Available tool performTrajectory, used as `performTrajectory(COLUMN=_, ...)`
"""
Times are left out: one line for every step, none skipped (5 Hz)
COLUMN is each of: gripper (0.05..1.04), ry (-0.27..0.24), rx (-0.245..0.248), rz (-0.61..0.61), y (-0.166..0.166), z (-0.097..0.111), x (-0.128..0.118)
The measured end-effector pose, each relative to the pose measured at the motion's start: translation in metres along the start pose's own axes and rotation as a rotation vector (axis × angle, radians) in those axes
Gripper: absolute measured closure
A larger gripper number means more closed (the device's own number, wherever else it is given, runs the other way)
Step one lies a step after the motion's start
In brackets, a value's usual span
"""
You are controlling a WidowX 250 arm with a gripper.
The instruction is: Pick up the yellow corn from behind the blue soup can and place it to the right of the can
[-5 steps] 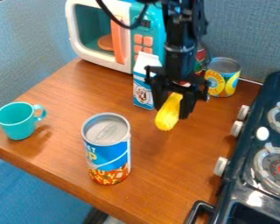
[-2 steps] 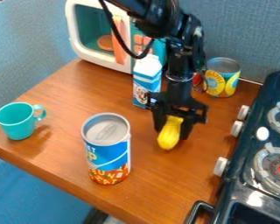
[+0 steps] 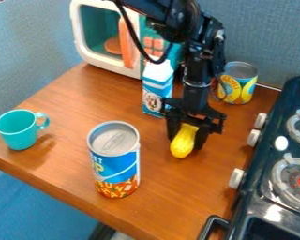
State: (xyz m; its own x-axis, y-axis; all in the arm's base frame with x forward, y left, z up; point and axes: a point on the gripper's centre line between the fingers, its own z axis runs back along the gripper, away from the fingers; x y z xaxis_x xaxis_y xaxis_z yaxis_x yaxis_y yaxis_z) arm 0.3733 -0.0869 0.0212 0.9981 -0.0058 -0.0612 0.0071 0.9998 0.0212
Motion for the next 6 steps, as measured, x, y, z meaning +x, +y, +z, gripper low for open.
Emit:
performTrajectory(gripper=0.083, ry=0.021, rx=0.018, rz=-0.015, y=0.002, z=-0.003, x=-0.006)
performTrajectory(gripper=0.079, ry=0.013, rx=0.017, rz=-0.004, y=0.004, z=0.001, x=-0.013)
performTrajectory(gripper=0.083, ry=-0.054, rx=-0.034, rz=0.008, y=0.003, z=0.024, x=-0.015)
performTrajectory(gripper=0.083, ry=-0.116, rx=-0.126, rz=0.044, y=0.017, z=0.054, x=-0.026)
performTrajectory(gripper=0.083, ry=-0.172, rx=-0.243, rz=0.069, y=0.051, z=0.096, x=-0.046)
performTrajectory(gripper=0.083, ry=-0.104, rx=-0.019, rz=0.042, y=0.090, z=0.100, x=-0.064)
